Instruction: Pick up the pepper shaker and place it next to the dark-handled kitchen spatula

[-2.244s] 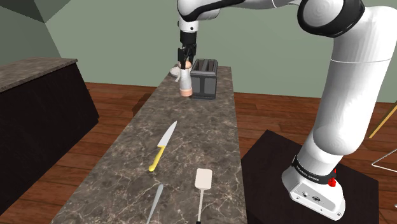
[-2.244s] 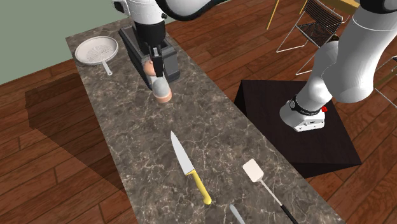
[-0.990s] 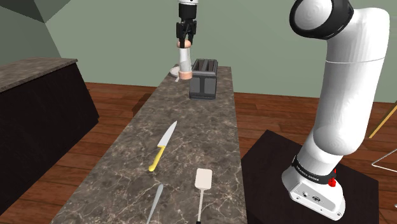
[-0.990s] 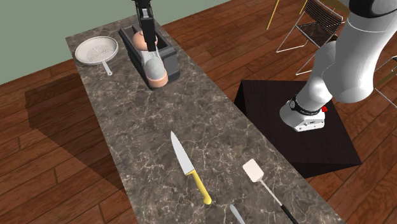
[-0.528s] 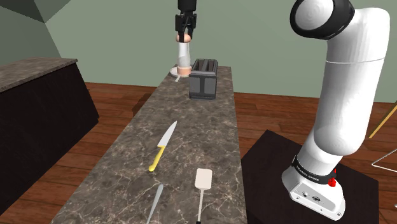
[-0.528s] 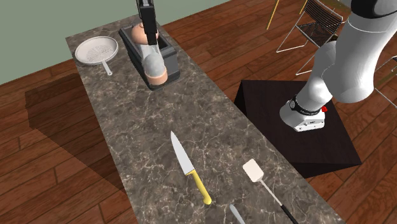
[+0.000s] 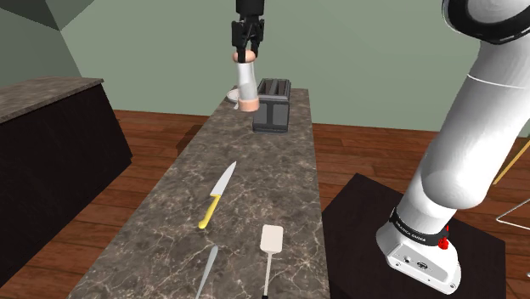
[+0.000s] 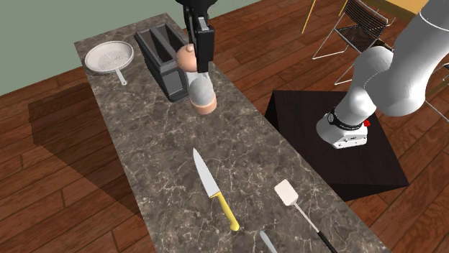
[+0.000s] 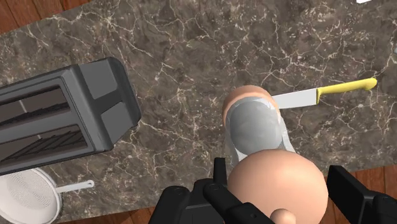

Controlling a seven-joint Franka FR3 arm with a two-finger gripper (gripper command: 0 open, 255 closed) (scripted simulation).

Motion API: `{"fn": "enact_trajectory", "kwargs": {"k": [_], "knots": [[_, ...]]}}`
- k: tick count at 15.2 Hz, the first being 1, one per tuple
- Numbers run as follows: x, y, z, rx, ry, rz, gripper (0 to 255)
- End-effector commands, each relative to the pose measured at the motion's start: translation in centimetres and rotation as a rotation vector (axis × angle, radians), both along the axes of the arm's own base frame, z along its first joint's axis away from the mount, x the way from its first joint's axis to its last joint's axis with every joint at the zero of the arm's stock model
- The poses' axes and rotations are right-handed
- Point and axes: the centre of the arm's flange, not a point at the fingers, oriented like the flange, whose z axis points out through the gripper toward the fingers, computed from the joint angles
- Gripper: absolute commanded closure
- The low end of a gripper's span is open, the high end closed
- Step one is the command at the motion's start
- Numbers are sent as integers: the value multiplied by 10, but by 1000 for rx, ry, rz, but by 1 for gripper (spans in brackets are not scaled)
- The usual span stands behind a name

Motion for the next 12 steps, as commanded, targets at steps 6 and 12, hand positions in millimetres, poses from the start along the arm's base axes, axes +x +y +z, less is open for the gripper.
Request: {"fn": "enact_trajectory", "kwargs": {"k": [6, 12], "knots": [[-71, 60, -1, 0, 0, -1, 255], [-130, 114, 0, 0, 0, -1, 255]]}}
